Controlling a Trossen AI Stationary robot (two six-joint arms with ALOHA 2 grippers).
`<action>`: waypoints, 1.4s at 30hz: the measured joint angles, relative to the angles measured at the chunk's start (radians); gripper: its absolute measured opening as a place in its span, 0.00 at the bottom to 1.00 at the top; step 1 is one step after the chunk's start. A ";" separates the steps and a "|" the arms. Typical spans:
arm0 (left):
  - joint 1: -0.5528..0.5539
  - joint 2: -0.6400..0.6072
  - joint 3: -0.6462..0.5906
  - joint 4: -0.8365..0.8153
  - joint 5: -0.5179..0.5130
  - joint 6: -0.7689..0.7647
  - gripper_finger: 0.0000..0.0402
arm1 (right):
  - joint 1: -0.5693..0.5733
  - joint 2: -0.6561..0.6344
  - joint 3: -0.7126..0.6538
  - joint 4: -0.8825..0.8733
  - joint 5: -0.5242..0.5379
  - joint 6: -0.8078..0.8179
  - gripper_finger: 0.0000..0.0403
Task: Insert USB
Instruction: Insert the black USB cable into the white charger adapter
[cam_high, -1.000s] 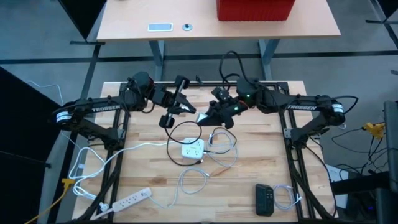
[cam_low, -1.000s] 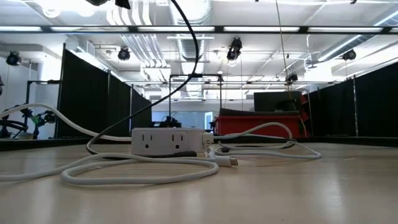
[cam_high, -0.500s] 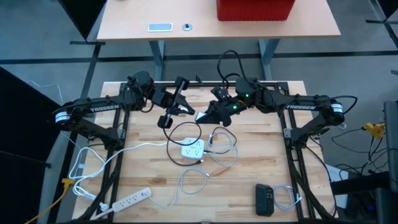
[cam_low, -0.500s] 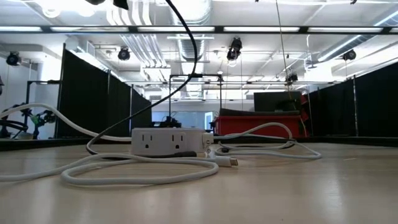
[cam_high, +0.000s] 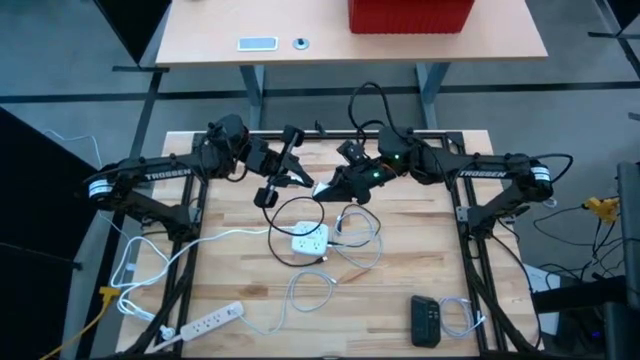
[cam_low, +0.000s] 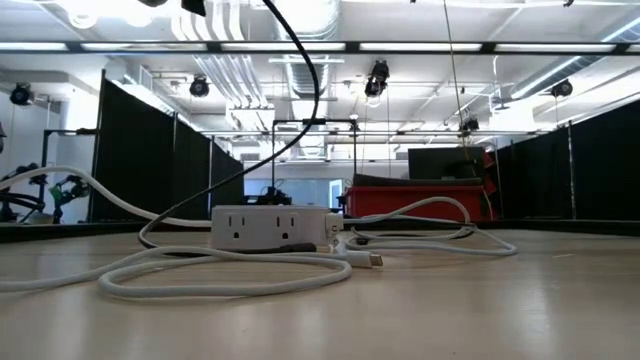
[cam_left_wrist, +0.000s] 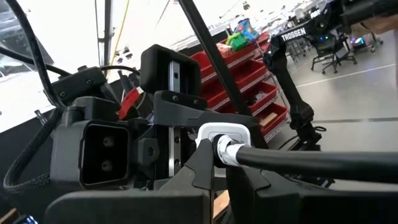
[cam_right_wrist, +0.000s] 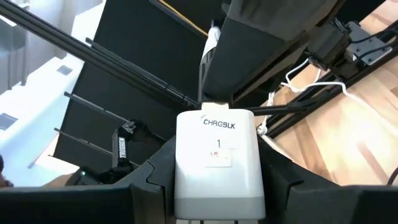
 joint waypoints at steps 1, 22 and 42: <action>0.000 0.001 0.000 -0.006 0.005 0.000 0.01 | 0.000 0.002 0.000 -0.004 -0.002 0.000 0.31; -0.027 0.002 0.002 -0.194 0.016 0.071 0.01 | -0.013 0.052 0.000 -0.005 0.025 0.050 0.31; -0.020 -0.004 0.000 -0.331 -0.119 -0.334 0.47 | -0.035 -0.033 0.000 -0.145 0.133 -0.108 0.30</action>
